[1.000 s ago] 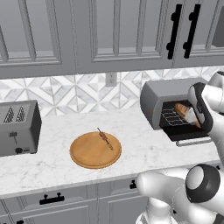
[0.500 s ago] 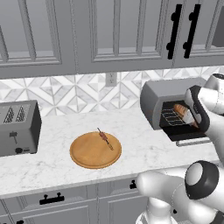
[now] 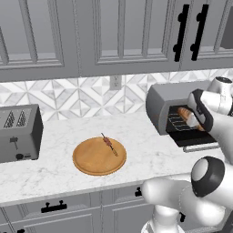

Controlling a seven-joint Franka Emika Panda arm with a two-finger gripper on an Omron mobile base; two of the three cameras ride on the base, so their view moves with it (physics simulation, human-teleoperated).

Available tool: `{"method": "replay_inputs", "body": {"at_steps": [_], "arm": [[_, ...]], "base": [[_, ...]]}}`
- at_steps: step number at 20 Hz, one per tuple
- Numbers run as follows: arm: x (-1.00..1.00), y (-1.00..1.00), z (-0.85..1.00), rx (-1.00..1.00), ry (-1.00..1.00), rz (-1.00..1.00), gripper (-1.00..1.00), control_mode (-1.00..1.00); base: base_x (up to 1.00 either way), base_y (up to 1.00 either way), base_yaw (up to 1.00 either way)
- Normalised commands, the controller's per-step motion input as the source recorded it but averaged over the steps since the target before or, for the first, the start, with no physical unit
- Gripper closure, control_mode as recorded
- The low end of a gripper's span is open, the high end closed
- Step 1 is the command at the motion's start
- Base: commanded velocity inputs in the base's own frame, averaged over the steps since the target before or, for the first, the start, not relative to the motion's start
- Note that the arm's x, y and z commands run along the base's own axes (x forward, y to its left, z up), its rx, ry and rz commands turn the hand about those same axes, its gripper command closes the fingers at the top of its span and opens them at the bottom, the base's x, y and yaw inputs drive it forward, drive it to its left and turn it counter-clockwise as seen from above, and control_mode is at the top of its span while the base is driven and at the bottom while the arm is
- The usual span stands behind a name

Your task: Pick up the kebab skewer and baguette bread, and place them inside the toaster oven. Close the toaster oven door and start by setting the timer.

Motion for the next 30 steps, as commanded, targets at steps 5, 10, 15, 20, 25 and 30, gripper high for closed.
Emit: {"method": "replay_inputs", "body": {"at_steps": [5,10,15,20,25,30], "arm": [[0.27,0.00,-0.15,0.00,0.00,0.00,1.00,-1.00],[0.29,0.00,-0.12,0.00,0.00,0.00,1.00,-1.00],[0.19,0.00,-0.06,0.00,0.00,0.00,1.00,-1.00],[0.27,0.00,-0.07,0.00,0.00,0.00,1.00,-1.00],[0.22,0.00,-0.12,0.00,0.00,0.00,1.00,-1.00],[0.19,0.00,-0.24,0.00,-0.02,0.00,1.00,-1.00]], "base": [[0.00,0.00,0.00],[0.00,0.00,0.00],[0.00,0.00,0.00],[0.00,0.00,0.00],[0.00,0.00,0.00],[0.00,0.00,0.00]]}}
